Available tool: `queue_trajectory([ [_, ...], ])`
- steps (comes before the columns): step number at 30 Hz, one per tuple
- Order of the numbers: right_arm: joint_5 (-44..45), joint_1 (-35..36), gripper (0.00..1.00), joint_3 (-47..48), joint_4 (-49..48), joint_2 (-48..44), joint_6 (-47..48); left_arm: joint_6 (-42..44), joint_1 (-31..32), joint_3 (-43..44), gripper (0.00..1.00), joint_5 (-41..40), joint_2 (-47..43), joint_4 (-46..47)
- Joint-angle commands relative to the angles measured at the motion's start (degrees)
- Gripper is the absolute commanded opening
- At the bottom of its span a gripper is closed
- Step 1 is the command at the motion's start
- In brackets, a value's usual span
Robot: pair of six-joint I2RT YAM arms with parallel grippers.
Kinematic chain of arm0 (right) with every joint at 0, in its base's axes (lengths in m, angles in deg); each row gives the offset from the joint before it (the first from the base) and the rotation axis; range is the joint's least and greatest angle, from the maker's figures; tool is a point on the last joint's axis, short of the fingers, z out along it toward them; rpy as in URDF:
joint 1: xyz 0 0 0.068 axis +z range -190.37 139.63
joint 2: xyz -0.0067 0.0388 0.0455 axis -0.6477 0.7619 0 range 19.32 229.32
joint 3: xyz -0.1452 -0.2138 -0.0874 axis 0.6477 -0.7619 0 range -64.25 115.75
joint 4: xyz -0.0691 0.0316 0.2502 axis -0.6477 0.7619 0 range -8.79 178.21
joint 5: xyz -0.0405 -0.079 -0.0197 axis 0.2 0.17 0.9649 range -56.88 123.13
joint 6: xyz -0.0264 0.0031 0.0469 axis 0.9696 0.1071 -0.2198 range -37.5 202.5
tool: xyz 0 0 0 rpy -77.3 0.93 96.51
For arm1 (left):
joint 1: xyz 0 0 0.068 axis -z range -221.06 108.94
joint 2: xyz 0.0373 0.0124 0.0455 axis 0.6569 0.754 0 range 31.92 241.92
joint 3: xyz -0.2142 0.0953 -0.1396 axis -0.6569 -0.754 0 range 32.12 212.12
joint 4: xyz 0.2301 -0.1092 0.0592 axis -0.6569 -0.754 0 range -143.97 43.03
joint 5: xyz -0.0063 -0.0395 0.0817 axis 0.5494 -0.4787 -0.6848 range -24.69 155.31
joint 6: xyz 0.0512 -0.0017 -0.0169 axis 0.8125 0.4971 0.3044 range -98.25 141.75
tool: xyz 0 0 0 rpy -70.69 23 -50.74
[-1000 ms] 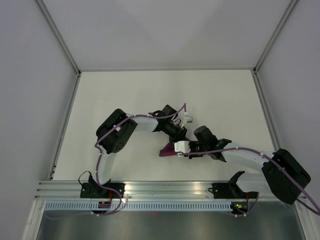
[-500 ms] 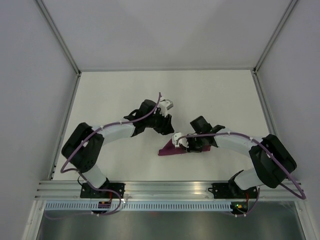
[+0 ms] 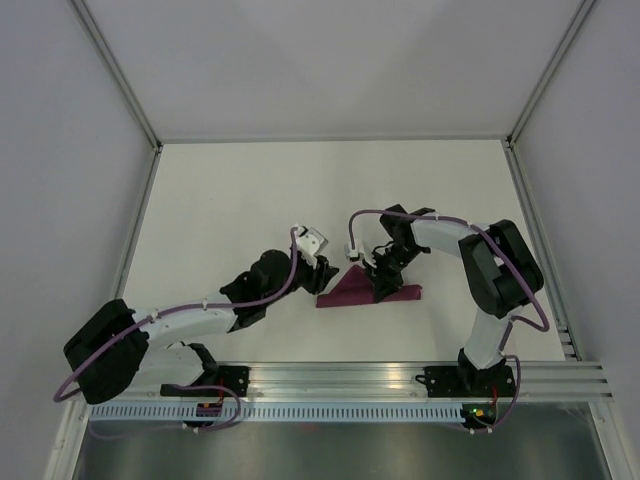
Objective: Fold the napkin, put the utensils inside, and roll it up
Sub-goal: Roll the napkin at the center of the board.
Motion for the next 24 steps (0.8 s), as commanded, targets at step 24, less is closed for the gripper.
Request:
queue_trajectory([
  [24,7.28,-3.59,0.11,10.41,10.35,17.74,1.91,36.60,23.29,15.56,0.66,-18.47,33.20,4.30],
])
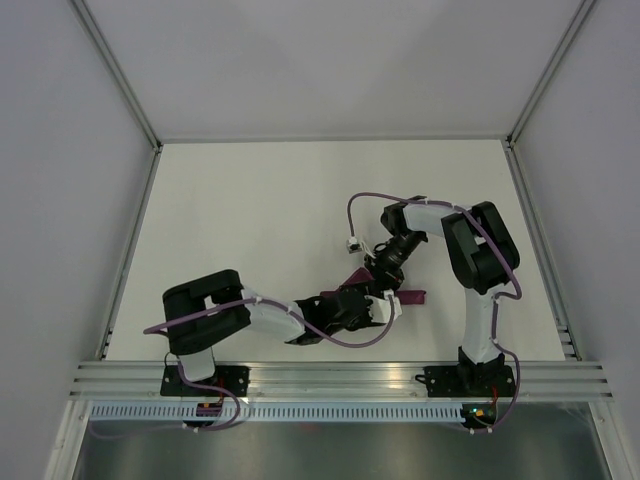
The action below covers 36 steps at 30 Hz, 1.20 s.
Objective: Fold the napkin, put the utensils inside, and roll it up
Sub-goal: Roll the napkin at the center of the board.
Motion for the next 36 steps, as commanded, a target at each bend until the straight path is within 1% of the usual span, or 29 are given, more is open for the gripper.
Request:
queue_trajectory([
  [1,11.74,-0.51,0.11,-1.28,-5.85,4.57,3.53,6.28,-0.09,3.33,0.66,-2.71,3.00,2.51],
  [4,11.57,-0.95,0.11,-0.58,-5.06,5.09,3.79,6.64,-0.09,4.64,0.64,-0.96,4.76,-0.11],
  [7,11.48,-1.21,0.11,-0.14,-3.92,5.62,4.23,5.85,-0.18,5.17,0.51,0.88,5.47,-2.58],
  [8,11.39,-1.30,0.12,0.21,-3.65,5.71,4.49,5.06,-0.27,5.52,0.40,1.85,5.55,-4.24],
  [10,11.22,-1.39,0.13,0.22,-3.48,5.88,4.50,4.09,-0.53,6.31,0.29,3.17,5.99,-6.27],
  [11,11.13,-1.47,0.13,0.30,-3.56,5.89,4.49,2.96,-0.62,6.66,0.20,4.22,6.08,-8.89],
  [13,10.87,-1.56,0.16,0.48,-3.65,5.88,4.32,1.55,-1.23,8.85,0.13,7.47,7.13,-12.41],
  [14,10.78,-1.56,0.20,0.48,-3.83,5.54,4.23,0.24,-1.58,9.73,0.04,9.14,7.49,-16.17],
  [15,10.52,-1.56,0.23,0.48,-3.91,5.27,3.80,-0.39,-2.37,10.61,0.02,12.72,7.84,-18.12],
  [16,10.25,-1.65,0.27,0.48,-4.09,4.92,3.62,-1.35,-2.73,11.58,0.02,14.15,8.10,-19.10],
  [17,9.90,-1.82,0.35,0.48,-4.18,3.87,3.44,-1.71,-3.16,12.02,0.02,15.82,8.19,-20.07],
  [18,9.29,-2.00,0.39,0.48,-4.18,3.08,3.09,-2.32,-3.60,12.55,0.02,19.23,8.37,-22.17],
  [19,8.85,-2.26,0.43,0.31,-4.44,2.38,2.83,-3.20,-4.74,13.17,0.02,20.83,8.45,-22.80],
  [20,8.41,-2.44,0.51,0.48,-4.44,0.54,2.65,-3.64,-5.27,13.26,0.02,23.10,8.28,-23.32],
  [23,6.48,-3.66,0.62,1.70,-3.48,-2.54,2.03,-4.78,-6.86,13.43,0.02,27.06,8.19,-24.56],
  [25,4.72,-4.55,0.64,2.93,-2.16,-3.69,2.04,-5.40,-7.74,13.70,0.02,28.48,8.10,-25.44],
  [26,4.10,-5.51,0.67,4.25,-1.37,-4.57,1.69,-5.66,-8.00,13.87,0.02,29.79,8.19,-25.70],
  [29,1.38,-8.49,0.70,6.36,-1.37,-6.58,-0.25,-6.54,-8.97,14.40,0.02,32.43,8.37,-26.75],
  [31,-0.55,-11.73,0.70,7.24,-1.19,-7.56,-0.95,-7.68,-10.02,15.10,0.02,33.93,8.72,-27.54],
  [34,-5.03,-15.44,0.70,8.21,-0.49,-10.19,0.01,-9.52,-12.48,16.50,0.02,39.20,9.51,-29.74],
  [36,-7.15,-19.04,0.70,7.08,-0.22,-13.44,1.85,-10.41,-14.67,17.91,0.02,42.89,10.12,-31.58],
])
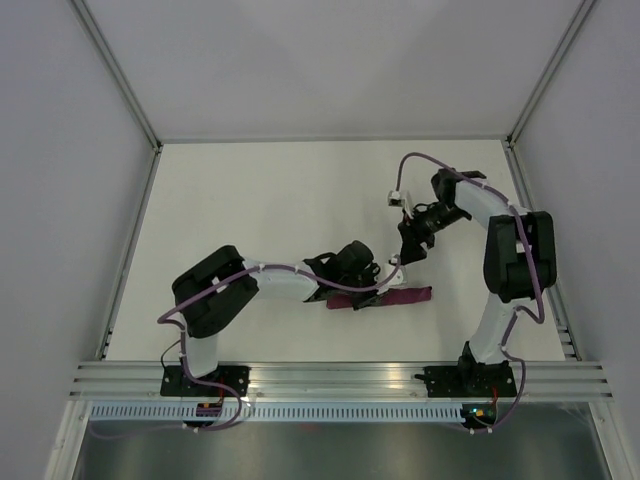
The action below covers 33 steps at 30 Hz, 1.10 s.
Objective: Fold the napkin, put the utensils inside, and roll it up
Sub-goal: Roll the napkin at the center of the board.
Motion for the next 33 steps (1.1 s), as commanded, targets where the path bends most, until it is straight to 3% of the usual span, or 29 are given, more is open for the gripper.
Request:
queue_trajectory([
  [1,-6.98,-4.42,0.71,0.13,-0.37,-7.21,3.73,-5.91,-3.12,1.39,0.02,10.31,4.13,-10.41],
  [4,-7.51,-9.33,0.71,-6.10,-5.53,-14.94,4.89,-6.96,-5.67,3.59,0.02,15.49,6.06,-13.13],
  [9,-5.14,-9.71,0.71,-23.50,-16.53,-32.69,5.07,-8.28,-9.09,7.80,0.02,22.79,9.32,-17.35],
  [12,-1.10,-7.78,0.74,-33.87,-26.72,-43.50,2.61,-9.69,-11.20,9.92,0.02,26.84,11.87,-19.63],
  [16,8.01,2.38,0.77,-42.67,-36.04,-53.09,-1.52,-11.80,-12.88,14.31,0.02,28.95,14.51,-22.54],
  [20,16.62,13.28,0.77,-50.57,-44.99,-54.25,-4.24,-14.51,-14.28,18.25,0.02,30.62,18.36,-24.73],
  [33,29.66,29.21,0.77,-56.04,-56.89,-48.37,-8.04,-16.20,-14.73,20.12,0.02,31.94,20.58,-25.18],
])
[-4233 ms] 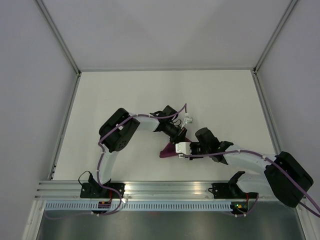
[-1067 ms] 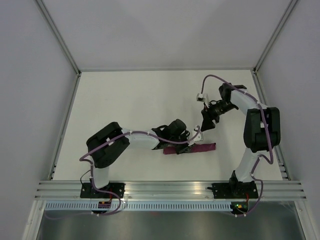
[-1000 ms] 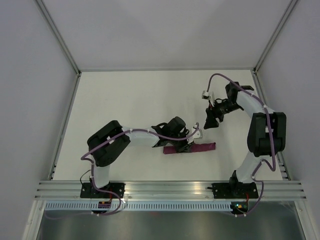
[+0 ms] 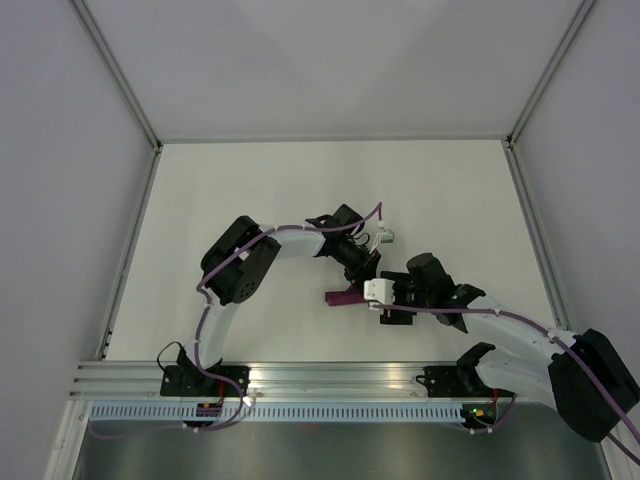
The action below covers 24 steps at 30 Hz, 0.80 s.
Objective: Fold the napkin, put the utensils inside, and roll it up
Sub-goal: Roll the napkin at the center of the board.
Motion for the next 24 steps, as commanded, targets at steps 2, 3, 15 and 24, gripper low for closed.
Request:
queue_trajectory([
  [2,6.72,3.59,0.76,-1.10,-8.63,3.13,-1.76,-0.87,-0.13,-0.36,0.02,-4.14,3.79,-4.81],
  [3,7.68,4.55,0.76,-1.27,-9.08,4.44,-1.68,-0.87,-0.13,-0.19,0.02,-3.80,3.88,-4.81],
  [15,9.80,5.53,0.38,-1.54,-9.96,10.96,-0.80,1.15,-0.65,-0.19,0.27,-1.15,1.86,-5.87],
  [24,7.87,5.53,0.21,0.39,-5.31,12.19,-0.62,-1.75,-2.41,-2.03,0.45,-6.42,-6.66,-0.51],
])
